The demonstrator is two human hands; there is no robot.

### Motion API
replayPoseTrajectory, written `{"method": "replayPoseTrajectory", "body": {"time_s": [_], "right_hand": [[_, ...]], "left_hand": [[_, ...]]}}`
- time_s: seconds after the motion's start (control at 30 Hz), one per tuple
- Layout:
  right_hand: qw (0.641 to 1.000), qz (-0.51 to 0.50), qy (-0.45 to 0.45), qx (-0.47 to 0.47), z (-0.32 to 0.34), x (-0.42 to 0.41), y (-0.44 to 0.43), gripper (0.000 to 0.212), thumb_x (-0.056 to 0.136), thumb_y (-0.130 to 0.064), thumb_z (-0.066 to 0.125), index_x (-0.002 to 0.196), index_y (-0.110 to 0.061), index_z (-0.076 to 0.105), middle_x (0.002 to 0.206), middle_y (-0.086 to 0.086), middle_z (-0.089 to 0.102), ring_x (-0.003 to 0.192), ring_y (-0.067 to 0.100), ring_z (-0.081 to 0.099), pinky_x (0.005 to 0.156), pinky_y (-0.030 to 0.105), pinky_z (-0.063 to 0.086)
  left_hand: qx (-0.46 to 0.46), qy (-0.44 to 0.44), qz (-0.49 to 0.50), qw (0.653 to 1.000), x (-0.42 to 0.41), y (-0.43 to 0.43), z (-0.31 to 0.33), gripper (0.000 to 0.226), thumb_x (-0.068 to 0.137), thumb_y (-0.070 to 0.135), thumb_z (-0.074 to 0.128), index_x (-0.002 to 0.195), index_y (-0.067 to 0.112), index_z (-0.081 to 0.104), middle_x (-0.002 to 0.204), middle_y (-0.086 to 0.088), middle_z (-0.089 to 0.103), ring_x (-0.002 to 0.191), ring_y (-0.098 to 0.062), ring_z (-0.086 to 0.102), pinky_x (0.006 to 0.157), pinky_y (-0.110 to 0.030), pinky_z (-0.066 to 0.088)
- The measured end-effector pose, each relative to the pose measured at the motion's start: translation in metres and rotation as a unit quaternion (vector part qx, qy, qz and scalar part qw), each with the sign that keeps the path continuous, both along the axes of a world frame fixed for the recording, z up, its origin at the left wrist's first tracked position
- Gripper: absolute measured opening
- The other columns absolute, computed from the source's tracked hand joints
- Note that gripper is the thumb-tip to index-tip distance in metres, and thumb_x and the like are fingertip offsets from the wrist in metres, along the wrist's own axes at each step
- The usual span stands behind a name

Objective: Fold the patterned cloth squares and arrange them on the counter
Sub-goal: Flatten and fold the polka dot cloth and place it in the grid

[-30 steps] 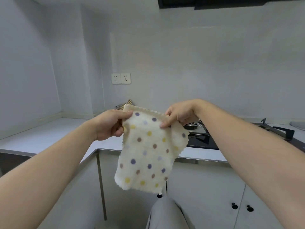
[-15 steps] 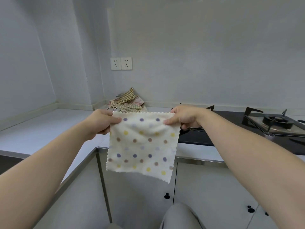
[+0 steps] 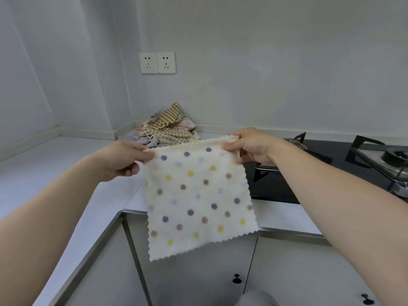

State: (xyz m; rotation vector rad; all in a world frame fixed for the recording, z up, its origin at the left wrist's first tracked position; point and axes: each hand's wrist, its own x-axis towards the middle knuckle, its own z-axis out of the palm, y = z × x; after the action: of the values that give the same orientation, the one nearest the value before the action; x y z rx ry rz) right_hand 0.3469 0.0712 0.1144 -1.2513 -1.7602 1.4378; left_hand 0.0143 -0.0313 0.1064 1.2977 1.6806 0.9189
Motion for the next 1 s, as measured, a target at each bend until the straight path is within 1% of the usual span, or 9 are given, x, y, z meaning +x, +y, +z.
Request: {"method": "replayPoseTrajectory", "body": {"time_s": [0.13,0.23,0.33,0.47,0.53,0.63,0.77,0.9,1.0], "right_hand": [[0.997,-0.056,0.012,0.053,-0.022,-0.031,0.028,0.011,0.091,-0.002,0.072,0.101,-0.006,0.071,0.1,0.015,0.073,0.086,0.024,0.074,0.073,0.037,0.064],[0.982,-0.105,-0.035,0.151,-0.044,-0.053,0.046,0.014,0.09,-0.004,0.072,0.088,-0.018,0.075,0.098,0.011,0.076,0.094,0.025,0.073,0.087,0.039,0.062],[0.958,-0.131,-0.063,0.247,-0.065,-0.065,0.059,0.023,0.096,-0.007,0.06,0.092,-0.021,0.077,0.094,-0.001,0.074,0.091,0.017,0.068,0.084,0.031,0.057],[0.935,-0.125,-0.109,0.312,-0.088,-0.073,0.062,0.03,0.096,0.0,0.051,0.099,-0.016,0.075,0.103,-0.001,0.073,0.087,0.009,0.06,0.068,0.01,0.042],[0.928,-0.099,-0.13,0.336,-0.093,-0.071,0.056,0.03,0.093,0.003,0.051,0.097,-0.017,0.073,0.103,-0.004,0.07,0.092,0.009,0.059,0.069,0.003,0.039],[0.9,-0.016,-0.198,0.389,-0.1,-0.067,0.04,0.027,0.089,0.001,0.053,0.097,-0.021,0.067,0.104,-0.008,0.062,0.099,0.012,0.056,0.082,0.016,0.042],[0.86,0.027,-0.26,0.439,-0.12,-0.061,0.015,0.018,0.089,-0.006,0.053,0.099,-0.017,0.062,0.101,-0.012,0.053,0.097,0.012,0.051,0.081,0.024,0.039],[0.863,0.013,-0.244,0.442,-0.124,-0.055,0.0,0.011,0.086,-0.008,0.053,0.093,-0.014,0.057,0.096,-0.003,0.059,0.09,0.02,0.053,0.078,0.036,0.047],[0.866,0.029,-0.275,0.416,-0.123,-0.057,-0.003,0.007,0.087,-0.012,0.051,0.091,-0.016,0.054,0.096,-0.001,0.059,0.088,0.022,0.053,0.078,0.039,0.049]], "left_hand": [[0.072,-0.027,0.092,0.993,-0.006,0.032,-0.019,0.014,0.091,0.013,0.074,0.104,0.006,0.072,0.082,-0.007,0.069,0.047,-0.01,0.063,0.046,-0.016,0.051],[0.124,-0.063,0.125,0.982,-0.013,0.051,-0.034,0.009,0.092,0.006,0.073,0.1,0.003,0.071,0.089,-0.021,0.074,0.066,-0.021,0.075,0.062,-0.023,0.061],[0.178,-0.002,0.15,0.972,-0.018,0.063,-0.048,0.006,0.092,0.011,0.074,0.089,0.016,0.075,0.089,-0.014,0.077,0.085,-0.028,0.074,0.08,-0.034,0.061],[0.221,0.081,0.158,0.959,-0.017,0.058,-0.068,0.015,0.092,0.016,0.073,0.088,0.03,0.076,0.088,0.007,0.073,0.064,-0.002,0.061,0.055,-0.014,0.045],[0.21,0.116,0.139,0.961,-0.018,0.051,-0.079,0.018,0.091,0.012,0.072,0.088,0.029,0.076,0.091,0.013,0.072,0.072,0.0,0.064,0.059,-0.01,0.046],[0.182,0.166,0.106,0.963,-0.023,0.034,-0.094,0.021,0.088,0.008,0.073,0.084,0.029,0.074,0.102,0.018,0.072,0.09,0.002,0.067,0.078,-0.01,0.049],[0.184,0.177,0.101,0.962,-0.026,0.011,-0.108,0.017,0.086,0.009,0.076,0.085,0.026,0.074,0.102,0.019,0.072,0.09,0.013,0.065,0.075,0.004,0.04],[0.183,0.184,0.1,0.961,-0.022,0.001,-0.107,0.017,0.083,0.009,0.076,0.084,0.027,0.074,0.094,0.018,0.073,0.084,0.011,0.066,0.07,0.003,0.04],[0.165,0.207,0.085,0.961,-0.022,-0.004,-0.105,0.02,0.081,0.007,0.073,0.081,0.027,0.074,0.092,0.017,0.074,0.084,0.007,0.067,0.069,-0.002,0.042]]}}
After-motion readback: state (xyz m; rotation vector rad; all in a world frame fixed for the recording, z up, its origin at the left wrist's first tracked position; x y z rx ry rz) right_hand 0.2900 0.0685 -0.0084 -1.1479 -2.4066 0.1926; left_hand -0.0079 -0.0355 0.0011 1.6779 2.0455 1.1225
